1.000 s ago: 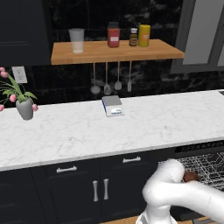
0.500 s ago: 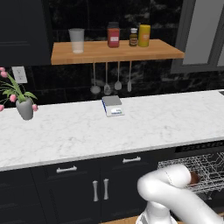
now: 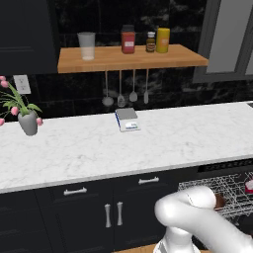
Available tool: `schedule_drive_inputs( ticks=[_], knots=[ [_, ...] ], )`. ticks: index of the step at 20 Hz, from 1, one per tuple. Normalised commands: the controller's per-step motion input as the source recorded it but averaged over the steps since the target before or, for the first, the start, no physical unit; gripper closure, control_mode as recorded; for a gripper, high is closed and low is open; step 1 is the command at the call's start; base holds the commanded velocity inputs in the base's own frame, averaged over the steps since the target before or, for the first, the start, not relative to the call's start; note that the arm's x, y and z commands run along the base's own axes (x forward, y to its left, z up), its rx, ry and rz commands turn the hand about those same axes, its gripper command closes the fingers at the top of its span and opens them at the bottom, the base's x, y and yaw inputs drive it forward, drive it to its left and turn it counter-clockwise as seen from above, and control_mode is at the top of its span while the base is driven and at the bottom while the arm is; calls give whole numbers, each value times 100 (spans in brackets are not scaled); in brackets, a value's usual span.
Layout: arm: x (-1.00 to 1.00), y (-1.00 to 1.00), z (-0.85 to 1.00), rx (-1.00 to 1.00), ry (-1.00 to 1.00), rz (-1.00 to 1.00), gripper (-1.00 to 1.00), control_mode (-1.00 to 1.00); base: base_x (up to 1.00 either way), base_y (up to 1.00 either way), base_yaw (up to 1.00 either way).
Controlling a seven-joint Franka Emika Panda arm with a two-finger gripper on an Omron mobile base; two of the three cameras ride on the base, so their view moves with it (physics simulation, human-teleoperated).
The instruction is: Pick up the cup and bowl from the counter, place them in the dishwasher, and close the dishwasher door.
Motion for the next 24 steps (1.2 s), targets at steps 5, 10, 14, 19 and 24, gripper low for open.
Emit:
schedule_drive_inputs(
  ticks=[5, 10, 14, 19, 24],
  knots=[
    [19, -14, -1, 0, 25, 0, 100, -100, 0, 0, 0],
    [22, -12, -47, 0, 18, 0, 100, -100, 0, 0, 0],
    [23, -24, -66, 0, 5, 0, 100, -100, 0, 0, 0],
    [1, -56, -35, 1, -4, 0, 100, -100, 0, 0, 0],
    [12, -29, -31, 1, -2, 0, 100, -100, 0, 0, 0]
  ],
)
